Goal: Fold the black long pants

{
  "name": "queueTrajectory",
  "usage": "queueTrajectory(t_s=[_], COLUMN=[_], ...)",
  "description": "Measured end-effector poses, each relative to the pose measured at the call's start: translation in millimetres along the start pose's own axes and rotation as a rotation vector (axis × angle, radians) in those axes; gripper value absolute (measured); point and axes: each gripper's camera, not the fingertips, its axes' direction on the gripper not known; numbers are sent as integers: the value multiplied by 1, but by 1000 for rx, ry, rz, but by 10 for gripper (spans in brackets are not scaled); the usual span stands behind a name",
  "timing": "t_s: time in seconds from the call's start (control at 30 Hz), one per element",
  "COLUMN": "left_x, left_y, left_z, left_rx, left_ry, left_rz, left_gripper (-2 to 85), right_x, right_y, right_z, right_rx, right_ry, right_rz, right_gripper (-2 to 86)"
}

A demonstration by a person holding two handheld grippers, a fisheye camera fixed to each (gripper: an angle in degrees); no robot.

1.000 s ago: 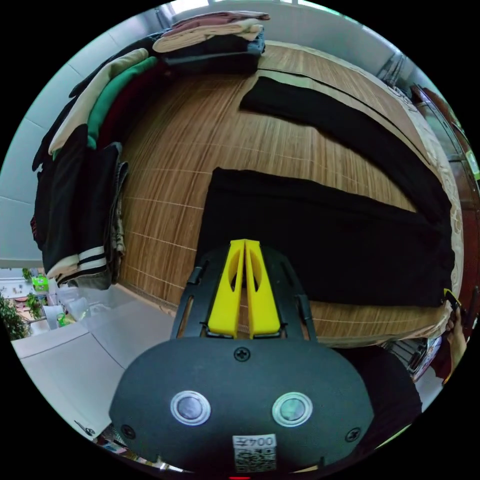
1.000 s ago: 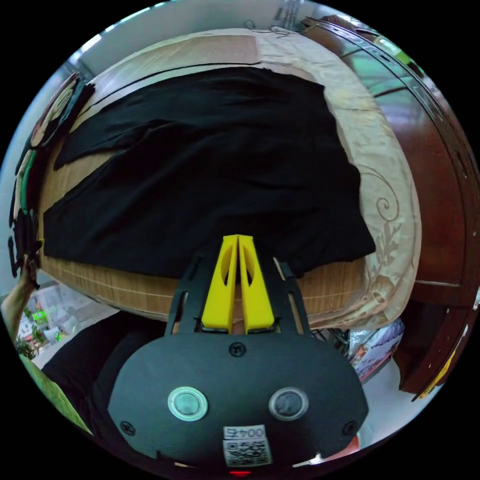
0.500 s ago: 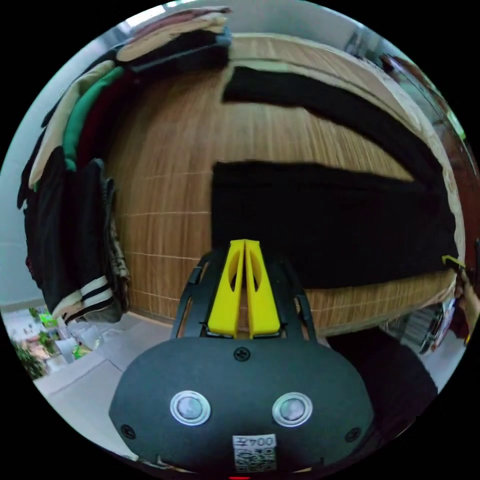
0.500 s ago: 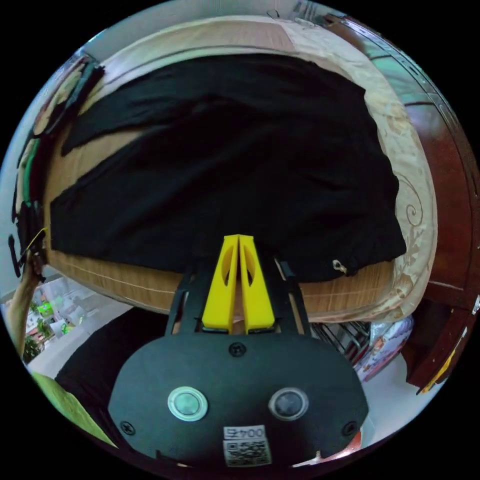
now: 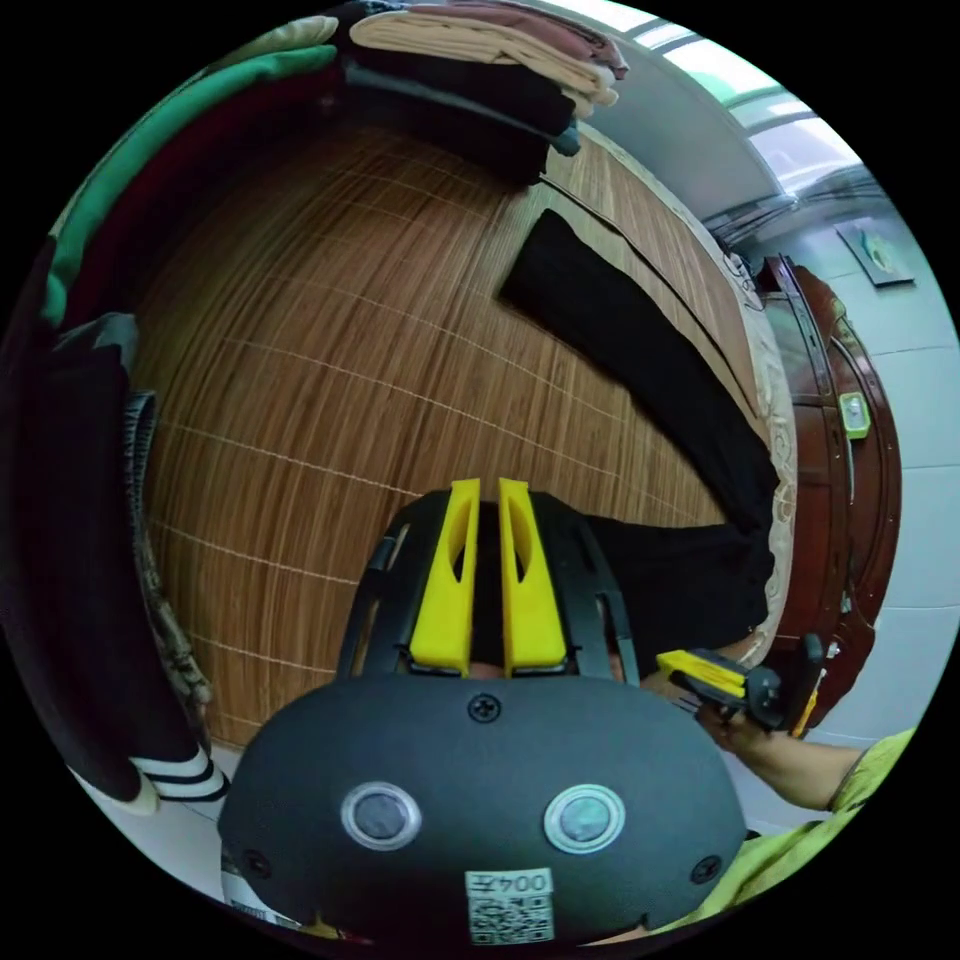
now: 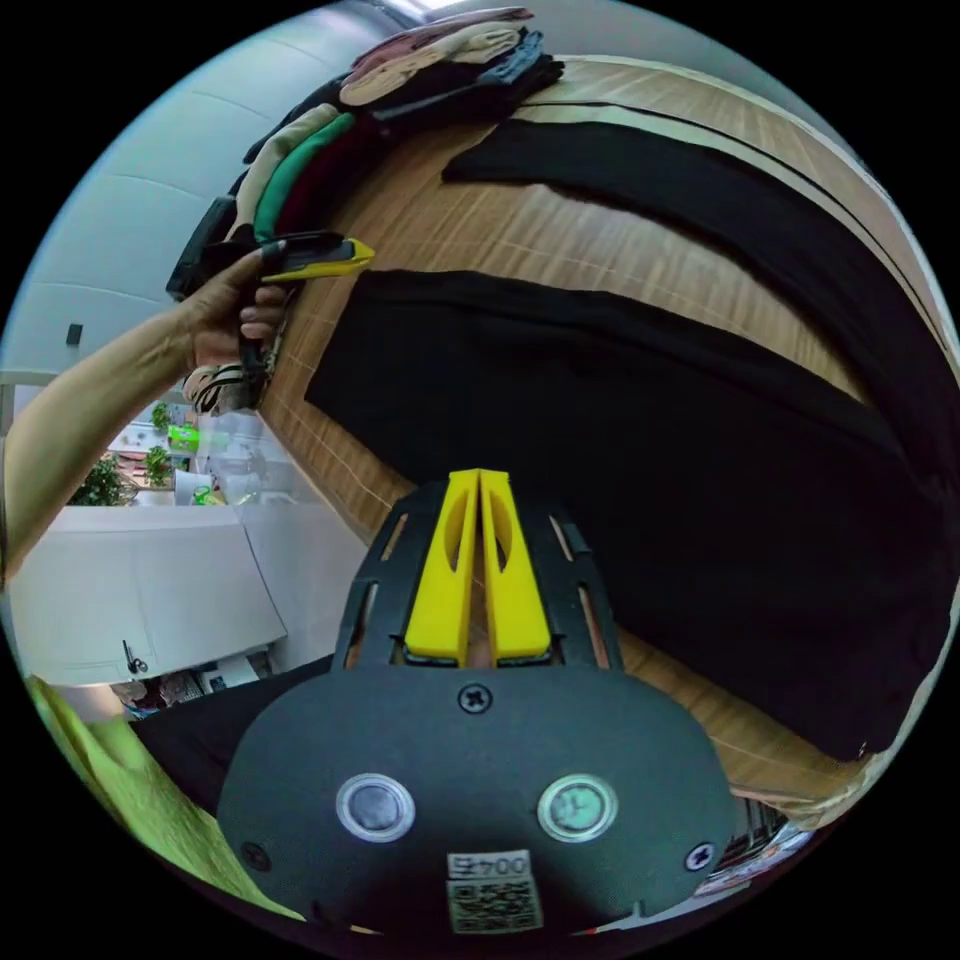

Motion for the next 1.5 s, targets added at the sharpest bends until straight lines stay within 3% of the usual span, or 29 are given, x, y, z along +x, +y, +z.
queueTrajectory(t_s=[0.27,0.4,0.63,0.73,0.87,1.07,1.33,1.5], left_x=[-5,8,-19,-7,20,12,27,24], left_y=[-15,-18,-5,8,22,23,44,65], left_z=[-30,-44,-81,-103,-87,-50,-25,6], left_rx=[-79,-97,91,189,65,23,46,69], left_ry=[72,26,-159,-20,-79,99,-96,-87], left_rz=[-35,18,-236,-145,-27,-90,-69,-160], left_gripper=[10,7,9,12,23,62,14,10], right_x=[-76,-95,-127,-131,-126,-116,-92,-62], right_y=[-44,-52,-53,-55,-59,-63,-56,-49], right_z=[21,20,14,7,-4,-21,-46,-65], right_rx=[-74,-86,-50,-41,-37,-43,-24,-15], right_ry=[32,63,148,152,127,125,150,134], right_rz=[-21,-44,-118,-117,-94,-101,-120,-103], right_gripper=[-5,-5,-4,-4,-4,-3,-3,-3])
